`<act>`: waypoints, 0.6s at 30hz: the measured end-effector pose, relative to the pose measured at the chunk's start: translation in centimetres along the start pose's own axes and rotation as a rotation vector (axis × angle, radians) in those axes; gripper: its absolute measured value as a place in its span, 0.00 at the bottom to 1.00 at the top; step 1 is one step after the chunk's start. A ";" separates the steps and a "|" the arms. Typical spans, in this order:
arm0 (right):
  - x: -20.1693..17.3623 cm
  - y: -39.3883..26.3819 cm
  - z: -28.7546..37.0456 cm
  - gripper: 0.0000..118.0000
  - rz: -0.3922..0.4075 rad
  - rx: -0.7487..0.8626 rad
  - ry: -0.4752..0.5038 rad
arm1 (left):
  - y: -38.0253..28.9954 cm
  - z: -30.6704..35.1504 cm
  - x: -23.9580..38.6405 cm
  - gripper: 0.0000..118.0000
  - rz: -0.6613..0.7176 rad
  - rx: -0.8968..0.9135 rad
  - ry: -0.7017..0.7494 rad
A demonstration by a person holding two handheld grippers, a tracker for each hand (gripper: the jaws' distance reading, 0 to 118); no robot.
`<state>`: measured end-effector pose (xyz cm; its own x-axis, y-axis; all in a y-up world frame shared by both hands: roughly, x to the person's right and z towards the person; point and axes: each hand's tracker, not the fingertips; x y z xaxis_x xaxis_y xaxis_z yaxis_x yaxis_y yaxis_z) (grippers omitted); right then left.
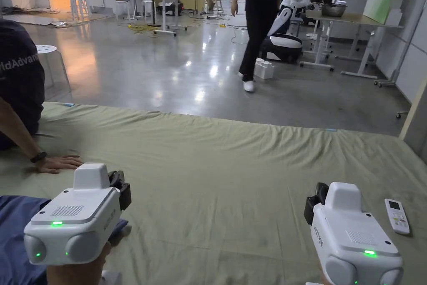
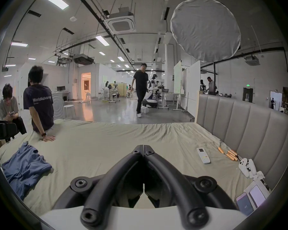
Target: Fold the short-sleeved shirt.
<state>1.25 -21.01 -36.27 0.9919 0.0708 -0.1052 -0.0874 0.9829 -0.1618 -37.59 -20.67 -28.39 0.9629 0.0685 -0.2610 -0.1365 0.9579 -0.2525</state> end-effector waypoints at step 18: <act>-8.2 -3.9 -3.3 0.00 0.106 -0.131 0.147 | -7.0 -2.8 -25.3 0.63 0.083 -0.527 0.239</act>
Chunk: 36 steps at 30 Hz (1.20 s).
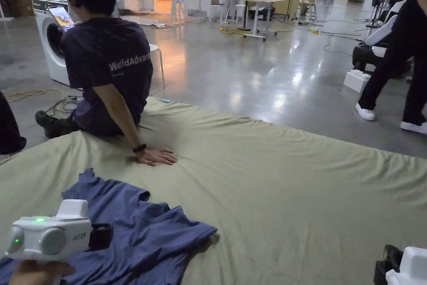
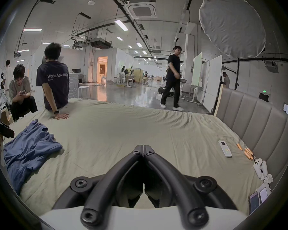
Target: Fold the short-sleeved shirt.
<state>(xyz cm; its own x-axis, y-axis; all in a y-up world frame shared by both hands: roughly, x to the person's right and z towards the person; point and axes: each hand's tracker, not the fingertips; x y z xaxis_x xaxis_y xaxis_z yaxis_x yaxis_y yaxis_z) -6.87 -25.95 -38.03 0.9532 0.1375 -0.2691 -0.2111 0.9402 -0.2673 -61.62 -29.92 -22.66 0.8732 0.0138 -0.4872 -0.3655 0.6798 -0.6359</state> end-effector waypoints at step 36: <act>-2.0 -1.3 -1.2 0.00 0.065 -0.061 0.026 | 0.0 -7.7 -2.2 0.04 -0.001 0.118 -0.115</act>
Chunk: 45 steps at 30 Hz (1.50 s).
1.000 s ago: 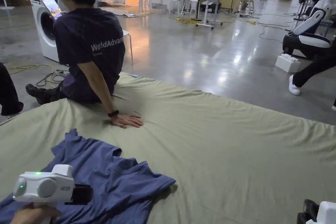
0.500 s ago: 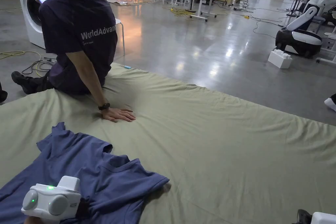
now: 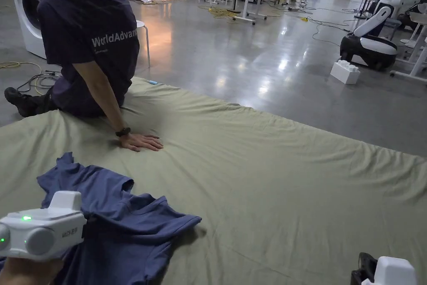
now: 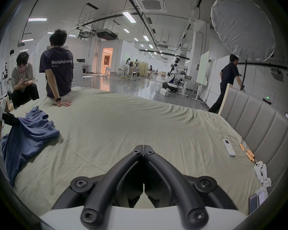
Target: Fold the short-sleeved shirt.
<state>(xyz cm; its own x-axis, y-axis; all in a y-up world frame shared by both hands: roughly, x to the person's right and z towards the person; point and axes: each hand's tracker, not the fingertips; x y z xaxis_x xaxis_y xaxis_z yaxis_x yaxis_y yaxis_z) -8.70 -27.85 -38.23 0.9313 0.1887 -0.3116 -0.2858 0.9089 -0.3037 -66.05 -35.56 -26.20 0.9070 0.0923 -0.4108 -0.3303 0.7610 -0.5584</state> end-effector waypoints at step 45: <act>17.1 -3.4 10.2 0.00 -0.143 0.047 -0.250 | -2.9 9.1 49.2 0.72 -0.297 0.001 -0.648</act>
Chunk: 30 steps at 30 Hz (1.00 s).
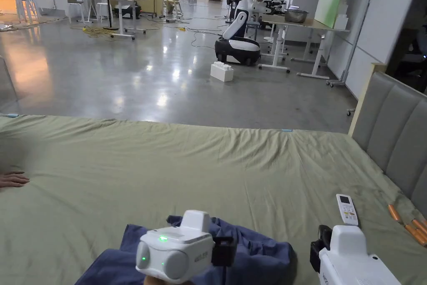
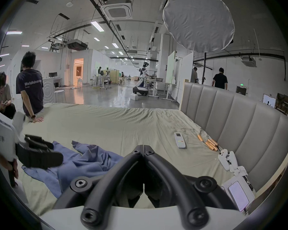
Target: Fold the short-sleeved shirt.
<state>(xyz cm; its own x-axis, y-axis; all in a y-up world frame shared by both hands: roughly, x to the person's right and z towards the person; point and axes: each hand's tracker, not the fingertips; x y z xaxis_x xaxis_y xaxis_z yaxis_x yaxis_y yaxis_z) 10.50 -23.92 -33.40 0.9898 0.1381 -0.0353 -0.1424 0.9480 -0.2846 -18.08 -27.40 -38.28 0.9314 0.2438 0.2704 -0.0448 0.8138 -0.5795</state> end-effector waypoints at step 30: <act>-6.2 4.4 0.0 0.00 0.008 0.158 0.077 | -2.6 13.4 -14.5 0.02 0.076 0.096 0.477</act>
<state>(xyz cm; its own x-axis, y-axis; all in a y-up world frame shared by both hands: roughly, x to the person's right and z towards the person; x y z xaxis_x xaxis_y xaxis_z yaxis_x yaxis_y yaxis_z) 3.76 -20.62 -34.44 0.9853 0.1294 -0.1115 -0.1435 0.9811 -0.1297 -36.30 -26.00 -30.34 0.9848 0.0538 -0.1654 -0.1314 0.8533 -0.5046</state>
